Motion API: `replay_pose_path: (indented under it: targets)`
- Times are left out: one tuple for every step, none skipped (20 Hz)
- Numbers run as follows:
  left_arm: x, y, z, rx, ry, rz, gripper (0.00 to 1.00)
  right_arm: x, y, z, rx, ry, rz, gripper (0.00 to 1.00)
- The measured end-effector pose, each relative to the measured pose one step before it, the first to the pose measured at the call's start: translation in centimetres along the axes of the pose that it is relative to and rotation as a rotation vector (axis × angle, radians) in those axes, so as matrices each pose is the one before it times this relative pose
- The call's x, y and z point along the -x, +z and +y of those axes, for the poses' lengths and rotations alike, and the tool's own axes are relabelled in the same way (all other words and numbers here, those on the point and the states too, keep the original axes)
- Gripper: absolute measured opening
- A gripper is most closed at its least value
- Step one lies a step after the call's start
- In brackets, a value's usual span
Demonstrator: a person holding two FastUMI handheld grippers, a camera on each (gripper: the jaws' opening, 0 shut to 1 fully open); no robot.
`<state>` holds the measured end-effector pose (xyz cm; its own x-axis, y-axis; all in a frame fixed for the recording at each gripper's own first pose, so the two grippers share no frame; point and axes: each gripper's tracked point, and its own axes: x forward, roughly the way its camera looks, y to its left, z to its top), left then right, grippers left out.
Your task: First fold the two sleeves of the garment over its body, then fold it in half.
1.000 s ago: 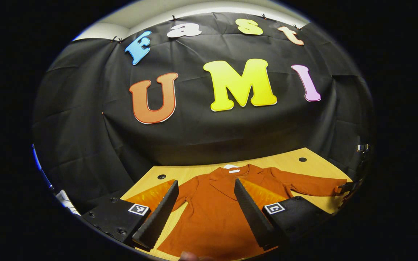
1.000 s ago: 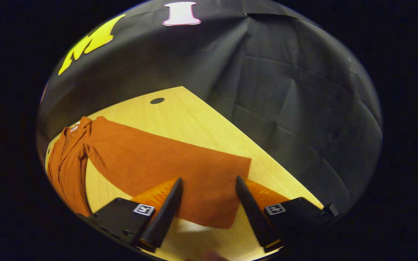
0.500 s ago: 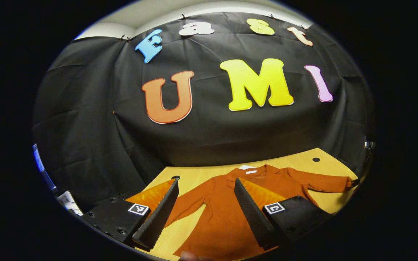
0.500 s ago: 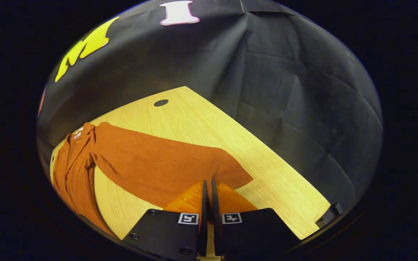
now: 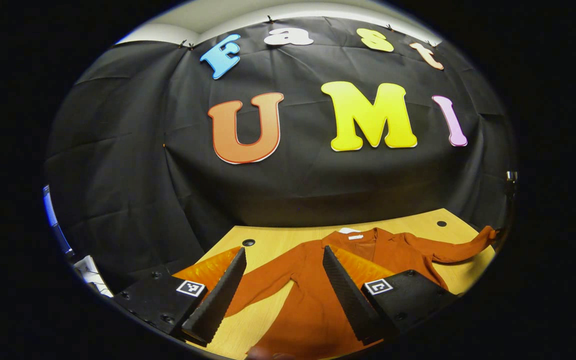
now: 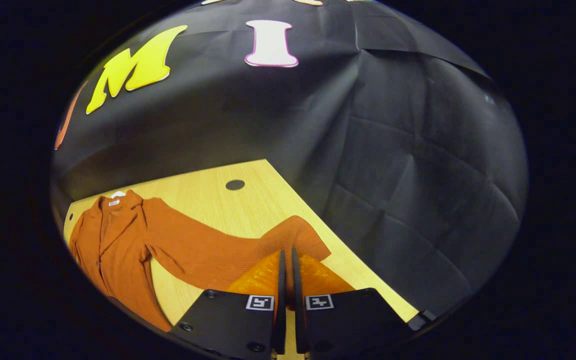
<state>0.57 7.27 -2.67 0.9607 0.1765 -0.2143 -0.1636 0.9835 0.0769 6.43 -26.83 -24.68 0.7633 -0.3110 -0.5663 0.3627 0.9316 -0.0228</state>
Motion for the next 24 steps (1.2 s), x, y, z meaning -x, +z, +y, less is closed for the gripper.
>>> replay_pose_path:
  targets:
    - [-0.147, -0.136, 0.602, 0.00427, 0.00713, -0.00154, 0.99, 0.338, 1.537, 0.926, 0.00675, 0.01376, -0.02176, 0.08]
    - [0.003, -0.067, 0.636, 0.00639, 0.00618, -0.00266, 1.0, 0.387, 1.529, 1.049, 0.00693, 0.01244, -0.02305, 0.08]
    - [-0.097, -0.148, 0.626, 0.00743, 0.00745, -0.00057, 1.0, 0.191, 1.56, 1.056, 0.00395, 0.01327, -0.02845, 0.06]
    - [-0.052, -0.168, 0.572, 0.00884, 0.00729, -0.00155, 1.0, 0.09, 1.436, 1.015, 0.00241, 0.00946, -0.02729, 0.06]
    - [-0.07, -0.13, 0.582, 0.01047, 0.00785, -0.0011, 0.99, 0.063, 1.204, 1.019, 0.00439, 0.01063, -0.0153, 0.08]
    - [-0.029, -0.047, 0.603, 0.01098, 0.00525, -0.0004, 0.99, 0.072, 0.914, 1.045, 0.00571, 0.01038, -0.01222, 0.08]
    - [-0.124, -0.108, 0.553, 0.0089, 0.00536, -0.00033, 0.99, 0.069, 1.102, 1.093, 0.00899, 0.01131, -0.01352, 0.08]
    - [0.01, -0.224, 0.56, 0.00895, 0.00273, -0.00046, 0.99, 0.008, 1.07, 1.132, 0.01506, 0.01079, -0.01303, 0.08]
    - [-0.063, -0.166, 0.477, 0.00729, -0.00003, 0.00274, 0.99, 0.042, 1.187, 1.119, 0.01166, 0.00934, -0.01595, 0.08]
    - [-0.05, -0.126, 0.55, 0.00605, 0.00438, 0.00076, 1.0, -0.146, 1.035, 1.225, 0.0098, 0.0134, -0.01607, 0.08]
    - [-0.032, -0.145, 0.544, 0.00704, 0.00473, -0.00085, 0.99, -0.013, 0.922, 1.359, 0.0094, 0.00817, -0.01072, 0.08]
    - [0.049, 0.031, 0.756, 0.01002, 0.00628, -0.00346, 1.0, 0.16, 0.596, 1.545, 0.00879, 0.01043, -0.00176, 0.08]
    - [-0.147, -0.124, 0.662, 0.01372, 0.00936, -0.00061, 0.99, 0.059, 0.78, 2.079, 0.00934, 0.0202, -0.00437, 0.08]
    - [-0.186, -0.164, 0.597, 0.01695, 0.0086, 0.00859, 0.99, -0.13, 0.683, 1.947, 0.01784, 0.01544, -0.00995, 0.08]
    - [-0.135, -0.054, 0.366, 0.02042, 0.00706, 0.00511, 1.0, -0.144, 0.64, 1.827, 0.01447, 0.01753, -0.01129, 0.08]
    - [0.13, -0.202, 0.507, 0.01513, 0.00498, 0.00189, 1.0, -0.175, 0.657, 2.414, 0.01049, 0.02822, -0.00998, 0.08]
    - [0.105, -0.063, 0.367, 0.01223, 0.00457, -0.0061, 1.0, -0.216, 0.518, 1.928, 0.00474, 0.02157, -0.0018, 0.08]
    - [-0.073, -0.065, 0.351, 0.00895, 0.00263, -0.01083, 1.0, -0.227, 0.377, 2.14, 0.01088, 0.02476, -0.00364, 0.08]
    - [-0.035, -0.064, 0.344, 0.0045, 0.00286, -0.00528, 1.0, -0.374, 0.529, 2.387, 0.01583, 0.02655, -0.00622, 0.08]
    - [0.056, -0.133, 0.503, 0.00038, 0.00502, -0.00496, 0.99, -0.468, 0.342, 2.173, 0.01305, 0.02243, -0.00611, 0.08]
    - [-0.043, -0.105, 0.783, -0.00093, 0.00622, -0.00427, 0.99, -0.346, 0.363, 2.143, 0.00779, 0.02294, -0.00441, 0.08]
    - [0.008, -0.041, 0.623, 0.00079, 0.00774, -0.00117, 0.99, -0.355, 0.046, 2.115, 0.006, 0.02079, -0.00173, 0.08]
    - [0.037, -0.168, 0.997, 0.0036, 0.01323, 0.00128, 0.99, -0.393, 0.072, 1.955, 0.00929, 0.01913, -0.00059, 0.08]
    - [0.068, -0.223, 0.878, 0.00443, 0.01416, 0.00548, 0.99, -0.412, -0.001, 1.767, 0.00696, 0.01517, -0.00265, 0.08]
